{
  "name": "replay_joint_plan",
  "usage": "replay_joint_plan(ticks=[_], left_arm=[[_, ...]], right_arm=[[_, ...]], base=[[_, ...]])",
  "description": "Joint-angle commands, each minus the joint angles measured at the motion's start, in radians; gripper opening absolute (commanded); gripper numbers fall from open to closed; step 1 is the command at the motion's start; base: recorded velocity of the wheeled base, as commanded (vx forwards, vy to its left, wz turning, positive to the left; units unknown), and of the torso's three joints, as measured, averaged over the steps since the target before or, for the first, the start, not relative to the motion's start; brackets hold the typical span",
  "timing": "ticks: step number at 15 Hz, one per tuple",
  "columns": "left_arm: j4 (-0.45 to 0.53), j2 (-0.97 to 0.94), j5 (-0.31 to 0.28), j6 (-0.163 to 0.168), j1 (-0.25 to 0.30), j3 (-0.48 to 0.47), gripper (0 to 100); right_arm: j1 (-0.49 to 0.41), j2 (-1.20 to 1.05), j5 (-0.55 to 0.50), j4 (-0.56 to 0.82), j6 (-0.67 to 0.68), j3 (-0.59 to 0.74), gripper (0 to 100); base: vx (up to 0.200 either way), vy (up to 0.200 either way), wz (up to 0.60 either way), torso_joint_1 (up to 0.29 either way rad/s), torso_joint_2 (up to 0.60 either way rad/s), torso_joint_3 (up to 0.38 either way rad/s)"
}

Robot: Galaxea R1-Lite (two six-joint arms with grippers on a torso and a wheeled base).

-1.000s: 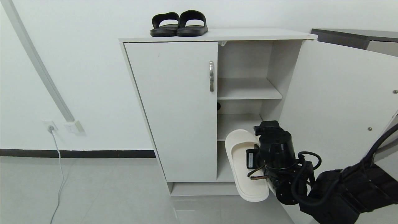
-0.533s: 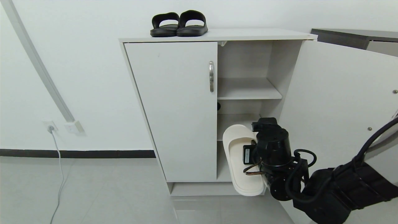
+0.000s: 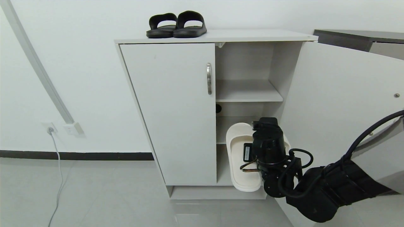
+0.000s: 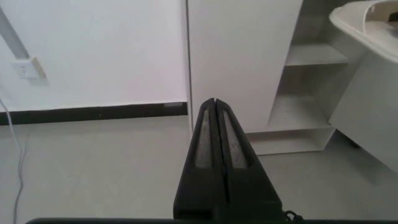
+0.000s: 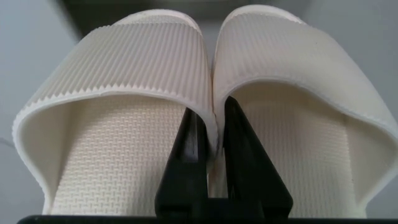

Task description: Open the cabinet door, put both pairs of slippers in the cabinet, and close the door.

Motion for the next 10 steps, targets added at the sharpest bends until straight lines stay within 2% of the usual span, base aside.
replay_joint_plan(ticks=[1, 6, 10], left_arm=[[0.001, 0.002, 0.0, -0.001, -0.001, 0.0, 0], [0.0, 0.004, 0.0, -0.001, -0.001, 0.0, 0], [0.001, 0.002, 0.0, -0.001, -0.001, 0.0, 0]], right_arm=[[0.013, -0.004, 0.002, -0.005, 0.0, 0.021, 0], [0.049, -0.005, 0.026, -0.066, -0.007, 0.07, 0], [0.025, 0.003, 0.026, -0.068, -0.018, 0.101, 0]], base=[[0.0, 0.0, 0.0, 0.0, 0.0, 0.0], [0.0, 0.0, 0.0, 0.0, 0.0, 0.0], [0.0, 0.0, 0.0, 0.0, 0.0, 0.0]])
